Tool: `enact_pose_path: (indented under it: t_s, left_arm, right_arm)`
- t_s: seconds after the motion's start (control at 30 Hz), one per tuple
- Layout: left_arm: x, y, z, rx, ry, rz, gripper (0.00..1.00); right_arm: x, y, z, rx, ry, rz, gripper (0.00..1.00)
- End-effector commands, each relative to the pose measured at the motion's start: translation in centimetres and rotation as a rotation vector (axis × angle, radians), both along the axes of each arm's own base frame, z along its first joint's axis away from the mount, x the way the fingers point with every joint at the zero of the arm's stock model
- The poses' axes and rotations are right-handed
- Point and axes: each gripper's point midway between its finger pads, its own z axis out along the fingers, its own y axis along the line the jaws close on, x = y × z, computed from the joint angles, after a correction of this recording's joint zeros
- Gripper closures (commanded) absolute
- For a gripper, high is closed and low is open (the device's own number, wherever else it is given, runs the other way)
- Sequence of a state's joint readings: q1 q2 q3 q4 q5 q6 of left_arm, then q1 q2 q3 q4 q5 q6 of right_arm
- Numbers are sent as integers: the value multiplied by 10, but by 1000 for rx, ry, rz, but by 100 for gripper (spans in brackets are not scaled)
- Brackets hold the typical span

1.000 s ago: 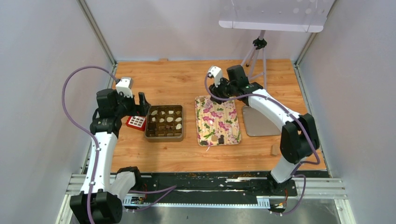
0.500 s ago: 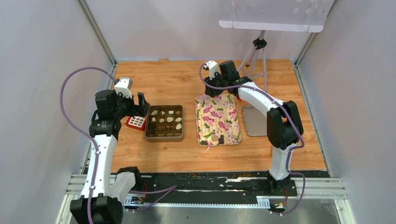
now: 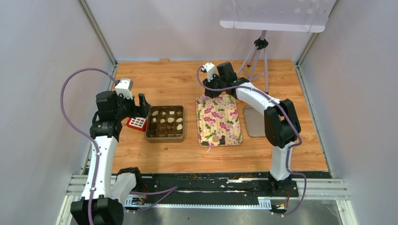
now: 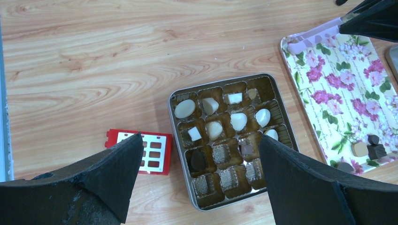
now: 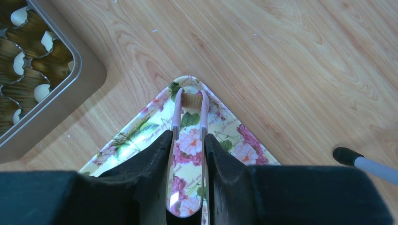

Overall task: Pack the chocolate
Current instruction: Pick up the fake chocolate from the plate.

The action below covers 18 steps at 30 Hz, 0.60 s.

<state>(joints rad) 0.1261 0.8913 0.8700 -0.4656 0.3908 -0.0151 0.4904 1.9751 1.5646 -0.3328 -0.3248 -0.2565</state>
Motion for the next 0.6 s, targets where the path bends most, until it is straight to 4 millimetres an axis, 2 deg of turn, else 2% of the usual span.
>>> enact_pose_path:
  t_s: [0.0,0.13,0.27,0.43,0.57]
  left_arm:
    - [3,2,9,-10,-48,15,0]
    - [4,2,8,-15,-51,15,0]
    - [5,2,4,-18,-41,17,0]
    - [4,0,0,-32,-28,12,0]
    - [3,0,2,-32,-32,11,0]
  right_arm:
    - [-4,-3,47,22,-110,22,80]
    - [-37,-6,94,89,-148,84,82]
    - [-85,-5,119,167,-124,199,82]
    - [-144,13,110,177,-93,415,81]
    - [-169,36,103,181,-89,536,81]
